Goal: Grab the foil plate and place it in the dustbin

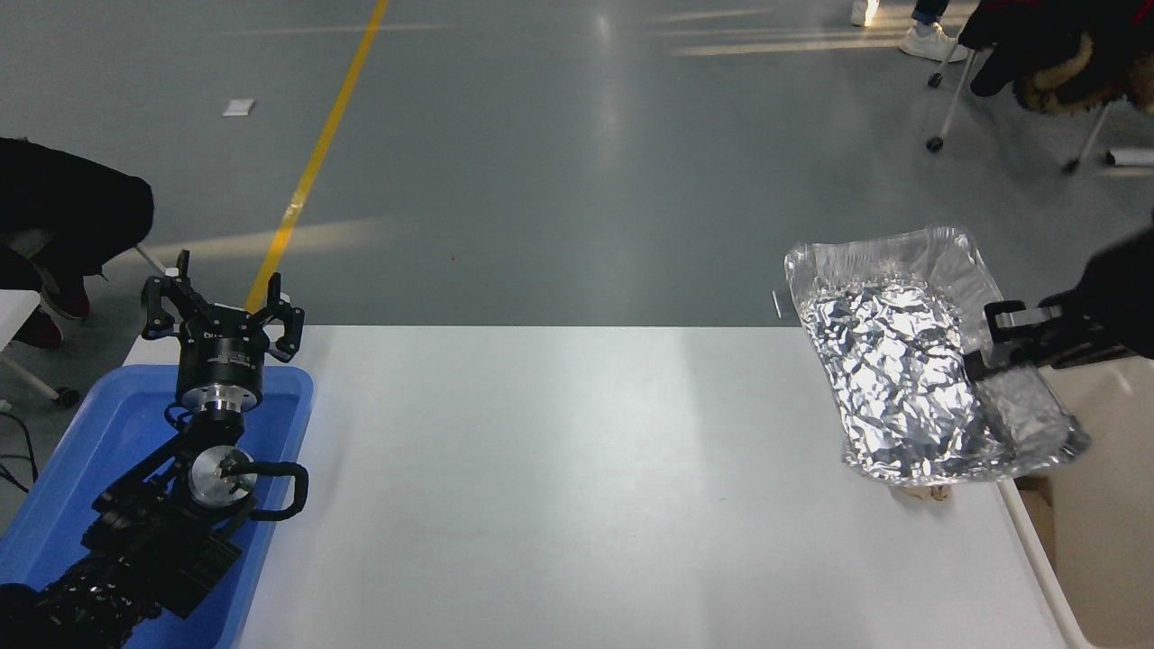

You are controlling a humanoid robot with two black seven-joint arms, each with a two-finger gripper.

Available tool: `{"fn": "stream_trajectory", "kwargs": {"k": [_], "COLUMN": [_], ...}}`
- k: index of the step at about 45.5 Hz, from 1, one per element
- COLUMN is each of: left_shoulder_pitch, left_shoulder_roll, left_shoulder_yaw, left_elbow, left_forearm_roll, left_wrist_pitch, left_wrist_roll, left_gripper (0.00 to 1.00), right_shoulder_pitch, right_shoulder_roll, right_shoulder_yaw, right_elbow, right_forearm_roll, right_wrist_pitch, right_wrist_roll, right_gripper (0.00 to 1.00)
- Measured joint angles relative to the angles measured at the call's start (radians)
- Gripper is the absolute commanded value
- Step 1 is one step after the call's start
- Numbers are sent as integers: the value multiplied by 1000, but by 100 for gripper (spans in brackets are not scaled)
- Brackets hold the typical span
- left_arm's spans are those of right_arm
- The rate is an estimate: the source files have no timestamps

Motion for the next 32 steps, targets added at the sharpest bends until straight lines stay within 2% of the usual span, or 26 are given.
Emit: {"fn": "stream_trajectory", "kwargs": {"k": [10,18,32], "left_shoulder_pitch": [1,1,1], "left_shoulder_roll": [0,0,0], "left_shoulder_yaw": [0,0,-1], "left_elbow": [0,0,0], "left_forearm_roll": [0,0,0], "left_wrist_pitch": [0,0,0], "left_wrist_roll": [0,0,0], "left_gripper": [99,99,99], "right_shoulder_pitch": [144,165,-76], "right_shoulder_roll": [46,56,-55], "right_shoulder_yaw": [-25,-62,-113], "right_elbow": [4,5,-136], "right_forearm_roll": [78,94,-9], "right_wrist_pitch": [43,55,62], "right_wrist_roll": [14,16,10], "right_gripper": [0,0,0]}}
